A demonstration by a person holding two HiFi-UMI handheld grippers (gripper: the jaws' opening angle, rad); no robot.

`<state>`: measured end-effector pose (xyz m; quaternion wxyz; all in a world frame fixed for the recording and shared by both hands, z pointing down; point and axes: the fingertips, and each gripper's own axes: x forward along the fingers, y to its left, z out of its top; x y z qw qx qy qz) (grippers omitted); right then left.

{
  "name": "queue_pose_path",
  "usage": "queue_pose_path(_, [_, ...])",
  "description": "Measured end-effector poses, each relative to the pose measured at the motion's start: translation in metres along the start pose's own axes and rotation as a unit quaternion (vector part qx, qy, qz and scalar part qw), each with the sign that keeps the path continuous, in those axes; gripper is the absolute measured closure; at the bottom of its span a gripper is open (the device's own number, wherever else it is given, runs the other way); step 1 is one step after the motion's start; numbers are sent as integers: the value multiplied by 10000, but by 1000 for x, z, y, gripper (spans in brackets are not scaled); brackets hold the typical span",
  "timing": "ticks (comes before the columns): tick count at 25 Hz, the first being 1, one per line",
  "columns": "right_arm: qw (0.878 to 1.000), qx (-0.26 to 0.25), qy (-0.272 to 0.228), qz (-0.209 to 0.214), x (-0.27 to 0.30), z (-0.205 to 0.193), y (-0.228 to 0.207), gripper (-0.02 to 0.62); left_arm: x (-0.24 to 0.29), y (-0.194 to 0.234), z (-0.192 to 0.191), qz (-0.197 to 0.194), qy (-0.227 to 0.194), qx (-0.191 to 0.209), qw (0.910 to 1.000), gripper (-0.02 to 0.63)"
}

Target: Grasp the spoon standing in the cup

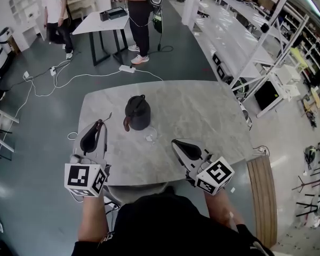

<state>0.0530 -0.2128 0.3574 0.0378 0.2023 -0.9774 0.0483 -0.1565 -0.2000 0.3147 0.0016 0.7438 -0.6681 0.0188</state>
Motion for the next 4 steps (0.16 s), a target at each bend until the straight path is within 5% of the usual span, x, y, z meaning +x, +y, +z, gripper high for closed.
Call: queue_pose_path(4, [10000, -65, -33, 12, -1, 8, -1, 604, 2, -2, 20, -35, -158, 113, 9998, 552])
